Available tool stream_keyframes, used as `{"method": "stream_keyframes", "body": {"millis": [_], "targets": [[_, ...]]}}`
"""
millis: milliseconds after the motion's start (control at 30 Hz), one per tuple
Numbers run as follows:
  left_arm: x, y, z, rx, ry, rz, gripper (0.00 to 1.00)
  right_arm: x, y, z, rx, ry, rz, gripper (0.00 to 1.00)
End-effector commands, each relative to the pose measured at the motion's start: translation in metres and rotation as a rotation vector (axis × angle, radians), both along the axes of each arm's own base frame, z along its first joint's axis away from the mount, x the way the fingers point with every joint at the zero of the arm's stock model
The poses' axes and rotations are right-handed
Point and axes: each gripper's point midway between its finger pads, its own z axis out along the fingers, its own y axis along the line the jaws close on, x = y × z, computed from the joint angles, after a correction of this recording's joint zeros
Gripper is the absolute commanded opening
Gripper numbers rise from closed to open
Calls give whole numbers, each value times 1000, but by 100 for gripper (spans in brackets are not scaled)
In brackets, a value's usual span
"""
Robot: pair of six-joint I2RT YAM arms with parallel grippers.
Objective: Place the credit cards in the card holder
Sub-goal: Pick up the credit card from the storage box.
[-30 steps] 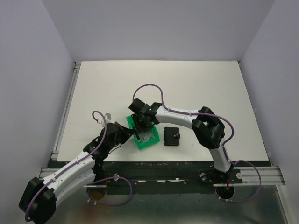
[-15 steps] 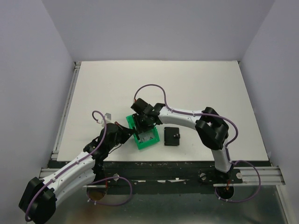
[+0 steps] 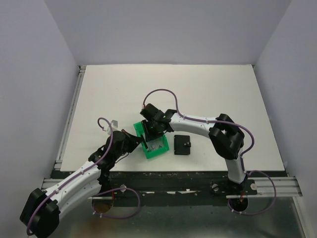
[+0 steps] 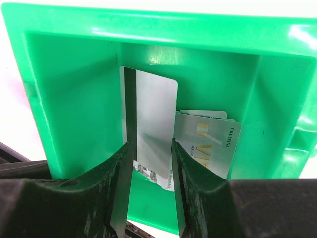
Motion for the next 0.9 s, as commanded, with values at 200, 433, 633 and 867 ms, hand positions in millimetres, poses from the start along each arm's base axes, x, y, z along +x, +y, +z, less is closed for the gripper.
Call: {"method": "stream_keyframes", "body": {"millis": [200, 433, 633, 867], "targets": [[-9, 4, -20, 42, 46, -24, 0, -17, 22, 15, 136, 37, 55, 39], [-9, 4, -21, 42, 46, -24, 0, -21, 29, 19, 190, 46, 70, 38], [-9, 4, -20, 41, 45, -26, 0, -23, 32, 25, 227, 45, 81, 38], [-10, 4, -21, 42, 46, -26, 0, -28, 37, 23, 256, 66, 106, 38]]}}
